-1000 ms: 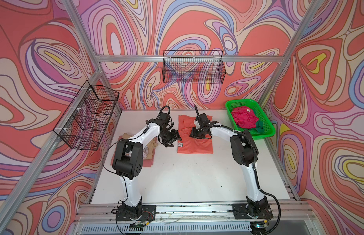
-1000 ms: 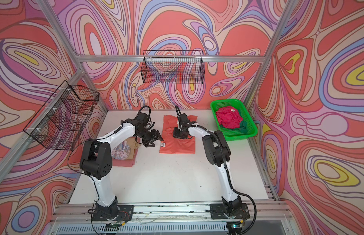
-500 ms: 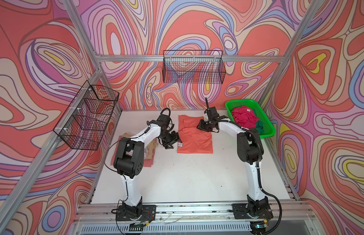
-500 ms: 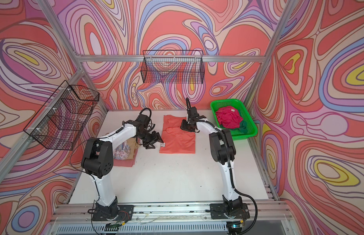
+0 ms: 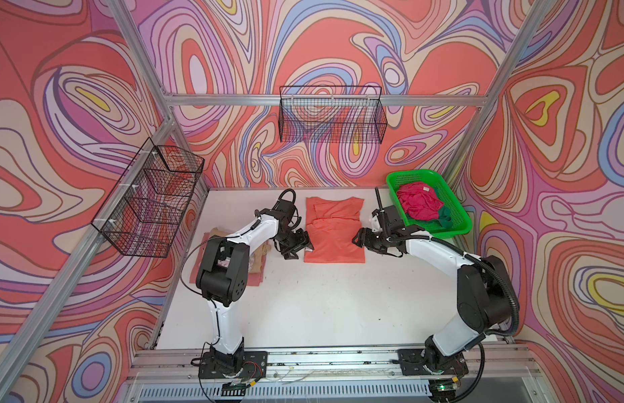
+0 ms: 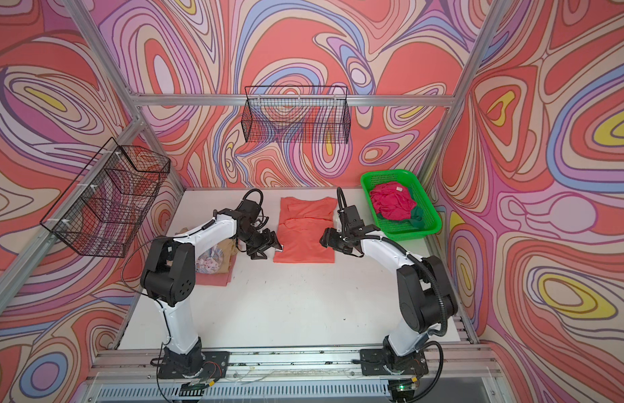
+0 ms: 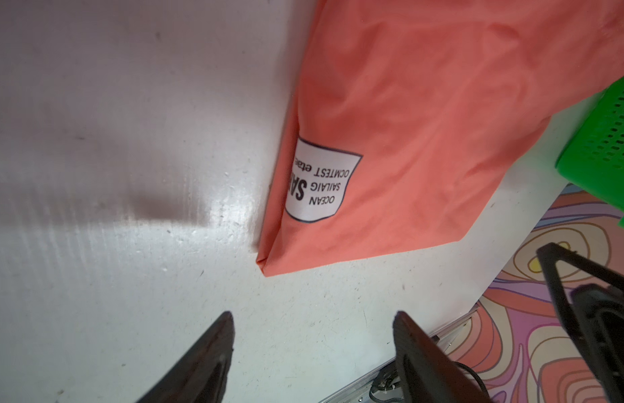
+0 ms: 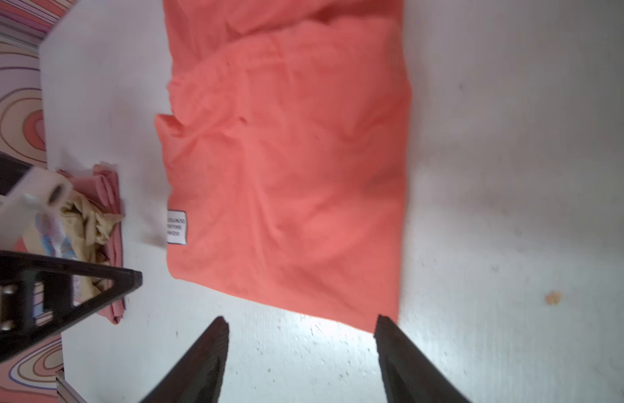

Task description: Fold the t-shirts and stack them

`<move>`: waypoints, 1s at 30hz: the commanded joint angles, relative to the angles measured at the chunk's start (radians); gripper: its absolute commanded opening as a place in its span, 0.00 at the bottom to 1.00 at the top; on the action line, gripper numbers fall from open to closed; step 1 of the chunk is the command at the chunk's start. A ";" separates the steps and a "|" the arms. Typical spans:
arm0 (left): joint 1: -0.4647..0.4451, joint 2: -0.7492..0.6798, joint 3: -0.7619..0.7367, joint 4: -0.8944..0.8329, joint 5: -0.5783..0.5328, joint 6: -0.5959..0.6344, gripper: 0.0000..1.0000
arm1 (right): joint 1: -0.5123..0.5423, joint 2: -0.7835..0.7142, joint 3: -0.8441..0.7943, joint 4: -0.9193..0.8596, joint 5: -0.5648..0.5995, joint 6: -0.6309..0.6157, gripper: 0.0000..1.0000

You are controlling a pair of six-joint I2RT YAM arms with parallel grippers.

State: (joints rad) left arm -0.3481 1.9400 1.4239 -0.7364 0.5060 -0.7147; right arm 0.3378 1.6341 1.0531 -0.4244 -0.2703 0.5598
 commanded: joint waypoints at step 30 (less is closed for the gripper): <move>-0.054 0.201 0.056 0.009 -0.117 -0.069 0.30 | 0.040 0.168 -0.103 0.134 0.079 0.055 0.35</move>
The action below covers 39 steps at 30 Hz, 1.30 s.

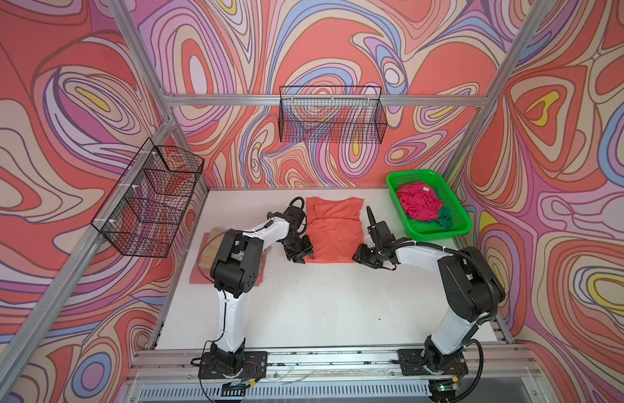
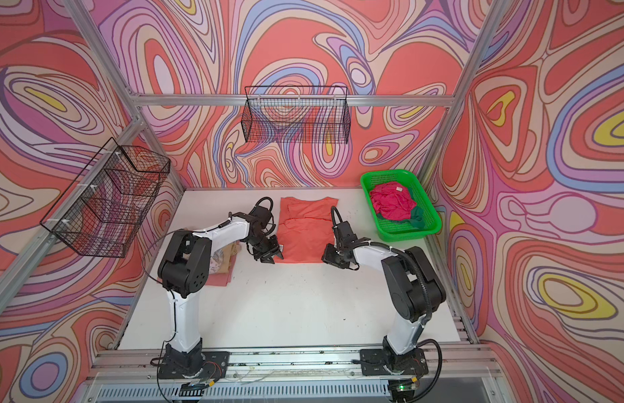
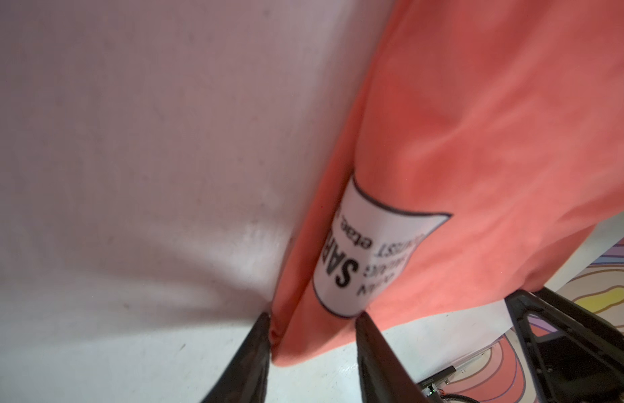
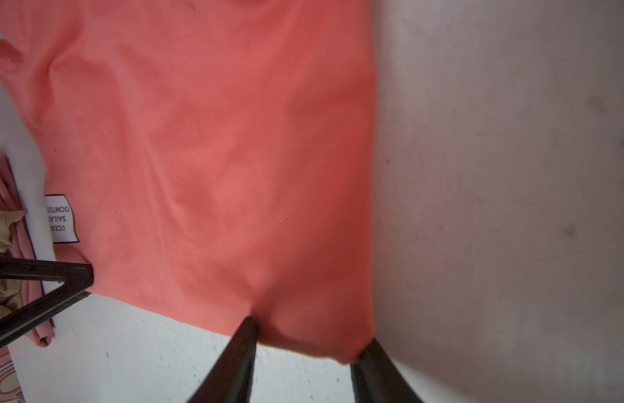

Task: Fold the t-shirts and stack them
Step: 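Grasp the near edge of the folded shirt and fold it away with both grippers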

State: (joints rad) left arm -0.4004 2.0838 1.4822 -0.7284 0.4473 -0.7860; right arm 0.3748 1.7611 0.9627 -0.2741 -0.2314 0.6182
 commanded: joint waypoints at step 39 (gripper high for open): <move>0.034 -0.349 0.033 -0.112 0.075 0.033 0.00 | -0.009 -0.337 0.174 -0.255 -0.110 0.052 0.00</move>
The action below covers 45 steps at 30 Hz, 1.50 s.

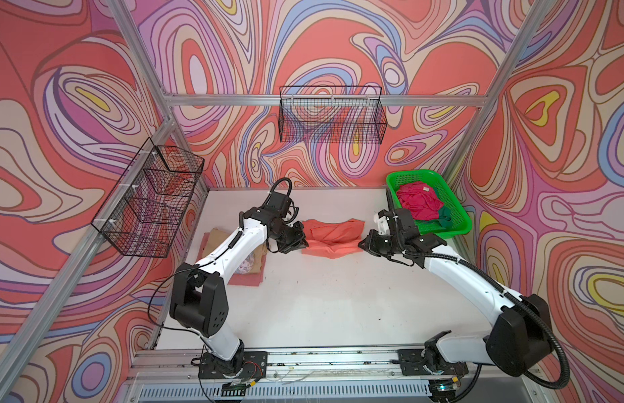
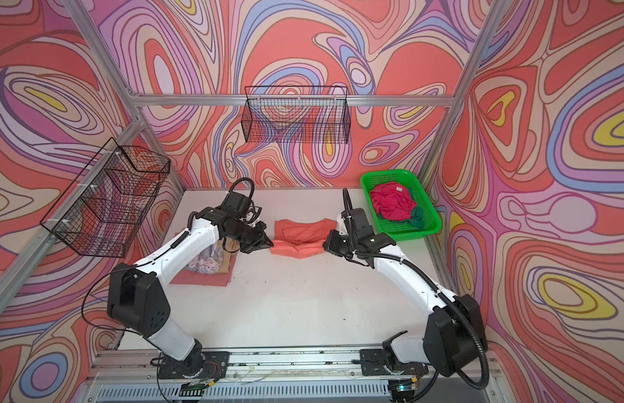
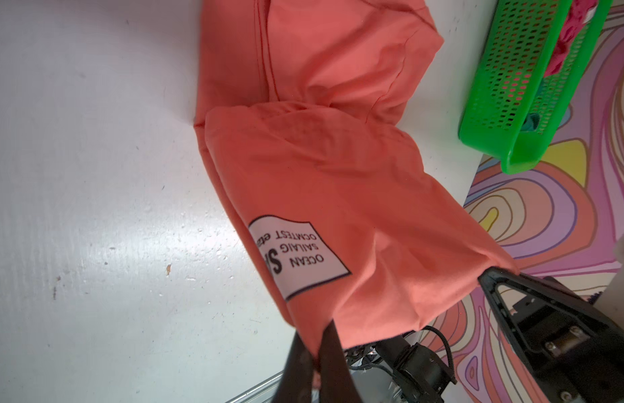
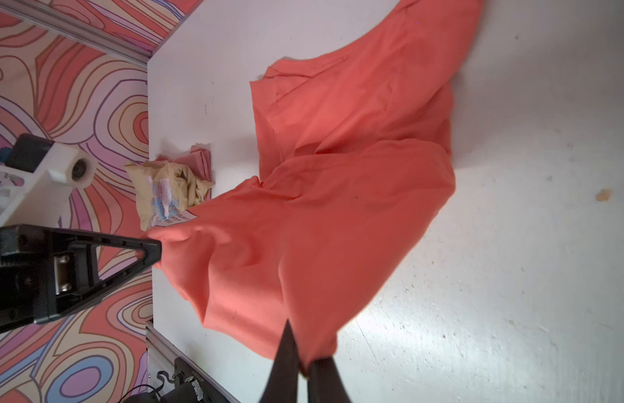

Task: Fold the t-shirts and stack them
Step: 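Grasp the near edge of the folded shirt and fold it away with both grippers, then release the folded coral shirt and raise both grippers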

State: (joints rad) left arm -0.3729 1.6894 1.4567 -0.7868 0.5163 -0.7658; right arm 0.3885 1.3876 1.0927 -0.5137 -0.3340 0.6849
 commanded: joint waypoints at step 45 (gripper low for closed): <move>0.105 0.785 0.890 -0.305 -0.045 0.048 0.07 | -0.221 0.764 0.587 0.097 -0.171 0.048 0.00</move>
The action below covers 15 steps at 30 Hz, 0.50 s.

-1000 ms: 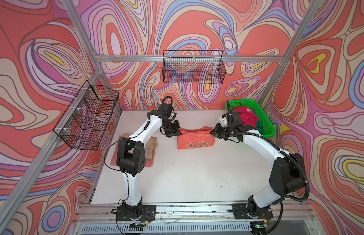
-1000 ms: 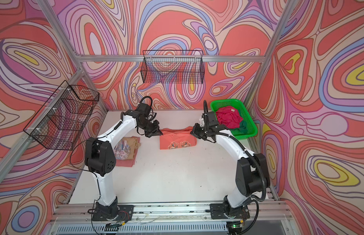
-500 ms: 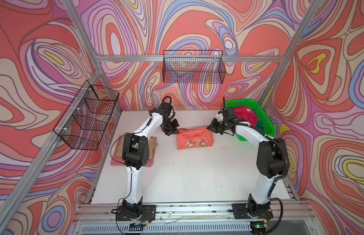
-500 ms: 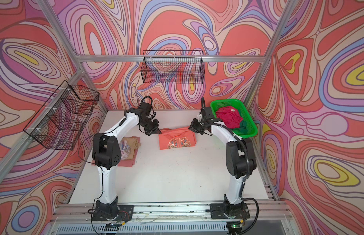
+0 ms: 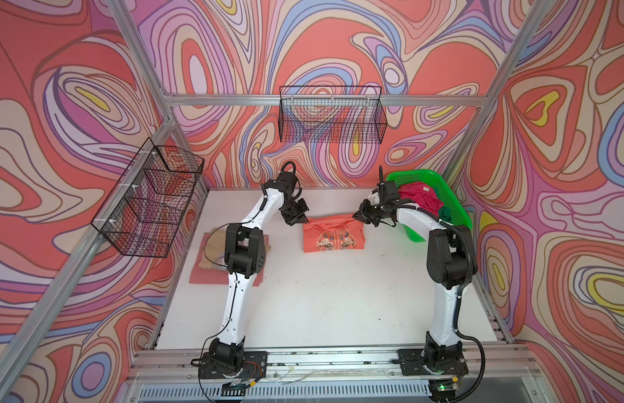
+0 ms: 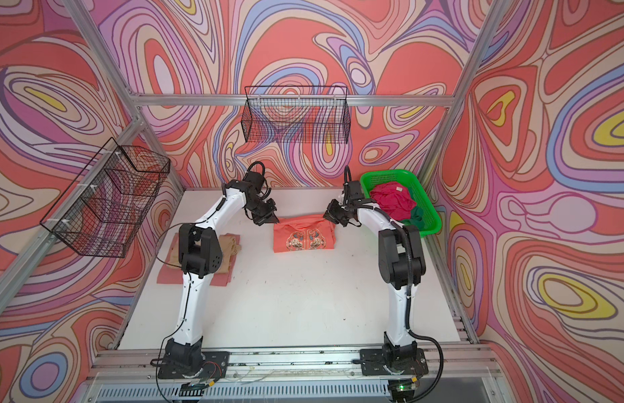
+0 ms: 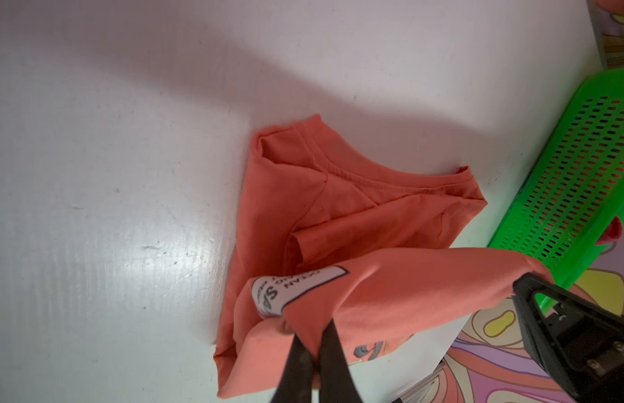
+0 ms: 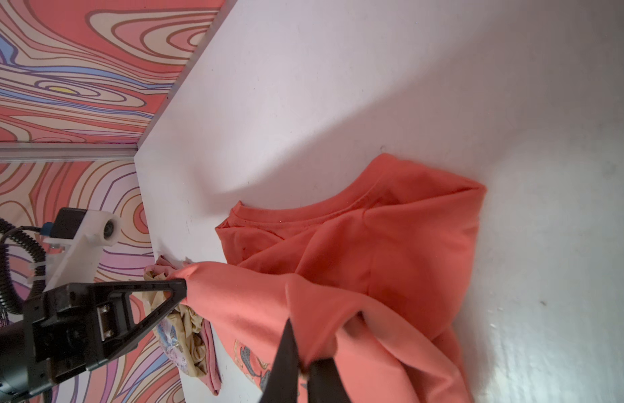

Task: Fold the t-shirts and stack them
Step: 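Release the folded coral shirt and raise both grippers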

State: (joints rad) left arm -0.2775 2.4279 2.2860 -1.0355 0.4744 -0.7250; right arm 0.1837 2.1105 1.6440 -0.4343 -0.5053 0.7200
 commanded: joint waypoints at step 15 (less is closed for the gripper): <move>0.018 0.088 0.200 -0.012 0.063 -0.016 0.60 | -0.044 0.114 0.131 -0.001 0.067 -0.033 0.32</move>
State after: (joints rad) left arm -0.2680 2.5713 2.4928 -1.0512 0.5148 -0.7364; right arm 0.1452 2.2333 1.7386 -0.4248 -0.4828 0.7216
